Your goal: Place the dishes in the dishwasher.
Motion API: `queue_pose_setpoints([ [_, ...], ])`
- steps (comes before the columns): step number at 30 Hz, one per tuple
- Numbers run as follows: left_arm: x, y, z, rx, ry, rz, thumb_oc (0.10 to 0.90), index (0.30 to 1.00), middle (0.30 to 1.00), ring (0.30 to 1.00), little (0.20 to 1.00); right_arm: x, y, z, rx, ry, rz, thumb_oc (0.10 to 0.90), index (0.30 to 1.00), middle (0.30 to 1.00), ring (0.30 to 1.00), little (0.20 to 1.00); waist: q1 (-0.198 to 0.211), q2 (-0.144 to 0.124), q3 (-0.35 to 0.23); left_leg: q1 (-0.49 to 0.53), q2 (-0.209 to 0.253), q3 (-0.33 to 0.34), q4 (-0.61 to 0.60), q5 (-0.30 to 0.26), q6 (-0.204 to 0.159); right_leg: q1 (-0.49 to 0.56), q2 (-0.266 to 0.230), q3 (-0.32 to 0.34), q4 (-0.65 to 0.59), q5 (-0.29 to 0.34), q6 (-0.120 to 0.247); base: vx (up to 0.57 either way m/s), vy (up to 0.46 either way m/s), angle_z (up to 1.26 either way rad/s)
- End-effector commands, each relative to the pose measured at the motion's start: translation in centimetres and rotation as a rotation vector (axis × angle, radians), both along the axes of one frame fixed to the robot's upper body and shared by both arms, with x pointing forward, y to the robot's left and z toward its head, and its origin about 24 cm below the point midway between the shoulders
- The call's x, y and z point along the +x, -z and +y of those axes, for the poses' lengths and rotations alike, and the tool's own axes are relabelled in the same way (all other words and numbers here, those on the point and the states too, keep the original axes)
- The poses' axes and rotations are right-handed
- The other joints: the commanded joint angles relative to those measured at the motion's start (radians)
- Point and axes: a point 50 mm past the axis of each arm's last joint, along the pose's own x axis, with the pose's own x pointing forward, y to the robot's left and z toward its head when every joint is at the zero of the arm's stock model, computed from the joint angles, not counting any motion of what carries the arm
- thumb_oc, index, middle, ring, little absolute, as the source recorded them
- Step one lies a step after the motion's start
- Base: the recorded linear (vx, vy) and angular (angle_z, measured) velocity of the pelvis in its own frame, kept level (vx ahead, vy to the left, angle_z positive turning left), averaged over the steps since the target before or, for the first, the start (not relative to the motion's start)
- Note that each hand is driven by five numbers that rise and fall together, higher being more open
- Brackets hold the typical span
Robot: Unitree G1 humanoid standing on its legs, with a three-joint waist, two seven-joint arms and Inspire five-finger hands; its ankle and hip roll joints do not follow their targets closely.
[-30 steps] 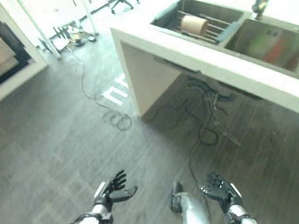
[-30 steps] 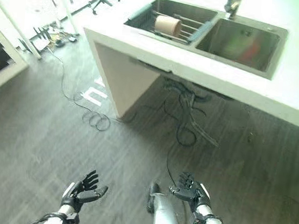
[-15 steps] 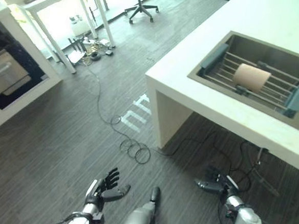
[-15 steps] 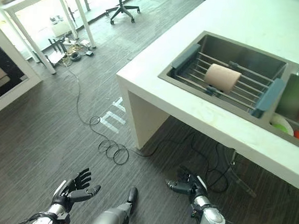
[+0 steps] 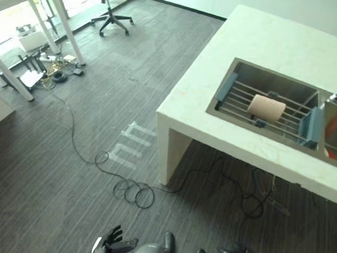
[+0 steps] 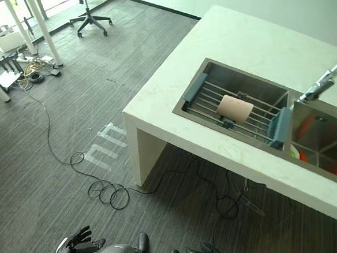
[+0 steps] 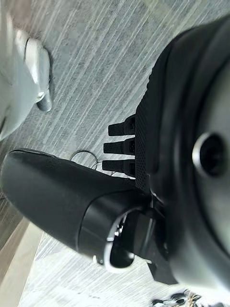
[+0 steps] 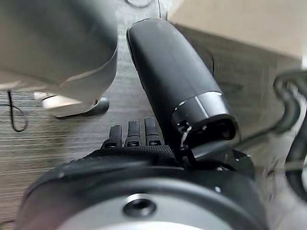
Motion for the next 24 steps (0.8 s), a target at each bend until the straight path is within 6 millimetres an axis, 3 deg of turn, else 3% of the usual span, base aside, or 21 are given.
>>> queue_pose_setpoints([
  [1, 0.7, -0.7, 0.5, 0.022, -0.043, -0.093, 0.8, 0.9, 0.9, 0.9, 0.9, 2.8, -1.9, -2.8, -0.07, 0.037, -0.144, 0.8, 0.9, 0.9, 0.9, 0.9, 0.003, 0.059, 0.03, 0.071, 0.034, -0.19, 0.057, -0.169, 0.062, -0.015, 0.012, -0.071, 0.27, 0.11, 0.115, 0.05, 0.113, -1.06],
  [4, 0.9, -0.8, 0.8, 0.027, -0.058, -0.105, 0.8, 0.9, 0.9, 0.9, 0.9, 2.7, -2.1, -3.1, -0.062, 0.054, -0.175, 0.8, 0.9, 0.9, 0.9, 0.9, -0.003, 0.061, 0.058, 0.095, 0.024, -0.183, 0.057, -0.184, 0.081, -0.099, -0.004, -0.088, 0.379, 0.153, 0.104, 0.06, -0.004, -0.69],
  [7, 1.2, -1.2, 1.5, 0.035, -0.071, -0.13, 0.8, 0.9, 0.9, 0.9, 0.9, 3.6, -2.4, -3.0, -0.051, 0.026, -0.214, 0.8, 0.9, 0.9, 0.9, 0.9, 0.001, 0.036, 0.073, 0.144, 0.027, -0.151, 0.057, -0.209, 0.053, -0.074, -0.095, -0.158, 0.074, 0.215, 0.123, 0.24, -0.342, -0.18],
  [9, 1.4, -1.3, 1.6, 0.034, -0.088, -0.139, 0.8, 0.9, 0.9, 0.9, 0.9, 4.2, -2.5, -2.9, -0.048, 0.015, -0.218, 0.8, 0.9, 0.9, 0.9, 0.9, -0.006, 0.025, 0.08, 0.175, 0.033, -0.146, 0.057, -0.234, 0.04, -0.115, -0.127, -0.147, 0.053, 0.229, 0.143, 0.24, -0.335, -0.22],
  [12, 1.9, -1.3, 1.2, 0.015, -0.134, -0.156, 0.8, 0.9, 0.9, 0.9, 0.9, 4.7, -2.6, -2.7, -0.035, -0.006, -0.212, 0.8, 0.9, 0.9, 0.9, 0.9, -0.013, 0.018, 0.054, 0.184, 0.071, -0.144, 0.057, -0.231, -0.002, -0.107, -0.116, -0.122, 0.053, 0.101, 0.147, 0.29, -0.342, -0.59],
  [14, 2.1, -1.3, 0.8, -0.011, -0.167, -0.173, 0.8, 0.9, 0.9, 0.9, 0.9, 5.1, -2.7, -2.5, -0.035, -0.047, -0.217, 0.8, 0.9, 0.9, 0.9, 0.9, -0.015, 0.022, 0.041, 0.212, 0.112, -0.137, 0.057, -0.233, -0.03, -0.085, -0.106, -0.138, 0.053, 0.069, 0.13, 0.35, -0.316, -0.01],
  [15, 2.5, -1.4, 0.5, -0.022, -0.167, -0.18, 0.8, 0.9, 0.9, 0.9, 0.9, 5.3, -2.8, -2.4, -0.046, -0.099, -0.217, 0.8, 0.9, 0.9, 0.9, 0.9, -0.015, 0.024, 0.036, 0.221, 0.139, -0.12, 0.057, -0.211, -0.05, -0.068, -0.098, -0.145, 0.053, 0.044, 0.112, 0.31, -0.308, -0.12],
  [16, 2.8, -1.4, 0.2, -0.03, -0.166, -0.186, 0.8, 0.9, 0.9, 0.9, 0.9, 5.5, -2.9, -2.5, -0.056, -0.115, -0.217, 0.8, 0.9, 0.9, 0.9, 0.9, -0.008, 0.018, 0.039, 0.215, 0.153, -0.116, 0.057, -0.14, -0.065, -0.051, -0.091, -0.136, 0.053, 0.021, 0.097, 0.31, -0.398, 0.03],
  [17, 3.3, -1.4, -0.4, -0.045, -0.166, -0.198, 0.8, 0.9, 0.9, 0.9, 0.9, 5.7, -3.1, -2.8, -0.068, -0.13, -0.218, 0.8, 0.9, 0.9, 0.9, 0.9, 0.005, 0.003, 0.055, 0.163, 0.15, -0.115, 0.124, -0.041, -0.075, -0.029, -0.088, -0.113, 0.053, -0.002, 0.076, 0.26, -0.401, -0.07],
  [18, 3.8, -1.5, -0.8, -0.047, -0.138, -0.197, 0.8, 0.9, 0.9, 0.9, 0.9, 5.6, -3.2, -3.1, -0.084, -0.126, -0.214, 0.8, 0.9, 0.9, 0.9, 0.9, 0.011, 0.001, 0.07, 0.066, 0.135, -0.1, 0.239, -0.026, -0.073, -0.015, -0.079, -0.11, 0.053, -0.017, 0.056, 0.25, -0.309, -0.1],
  [21, 3.4, -1.2, -1.2, -0.055, -0.142, -0.159, 0.8, 0.9, 0.9, 0.9, 0.9, 5.4, -3.3, -3.9, -0.099, -0.097, -0.197, 0.8, 0.9, 0.9, 0.9, 0.9, 0.024, 0.014, 0.073, 0.064, 0.087, -0.127, 0.077, -0.05, -0.053, -0.015, -0.06, -0.094, 0.053, -0.028, 0.06, 0.19, 0.026, -0.09],
  [22, 2.6, -0.8, -1.2, -0.062, -0.159, -0.125, 0.8, 0.9, 0.9, 0.9, 0.9, 5.3, -3.3, -4.1, -0.1, -0.098, -0.189, 0.8, 0.9, 0.9, 0.9, 0.9, 0.029, 0.05, 0.072, 0.011, 0.098, -0.176, 0.057, -0.082, -0.061, -0.011, -0.026, -0.095, 0.053, -0.035, 0.065, 0.16, 0.164, -0.33],
  [24, 1.8, -0.4, -1.0, -0.069, -0.175, -0.089, 0.8, 0.9, 0.9, 0.9, 0.9, 5.0, -3.3, -4.2, -0.098, -0.106, -0.188, 0.8, 0.9, 0.9, 0.9, 0.9, 0.032, 0.065, 0.073, -0.024, 0.112, -0.18, 0.057, -0.052, -0.088, -0.001, -0.01, -0.099, 0.053, -0.048, 0.066, 0.11, 0.11, -0.36],
])
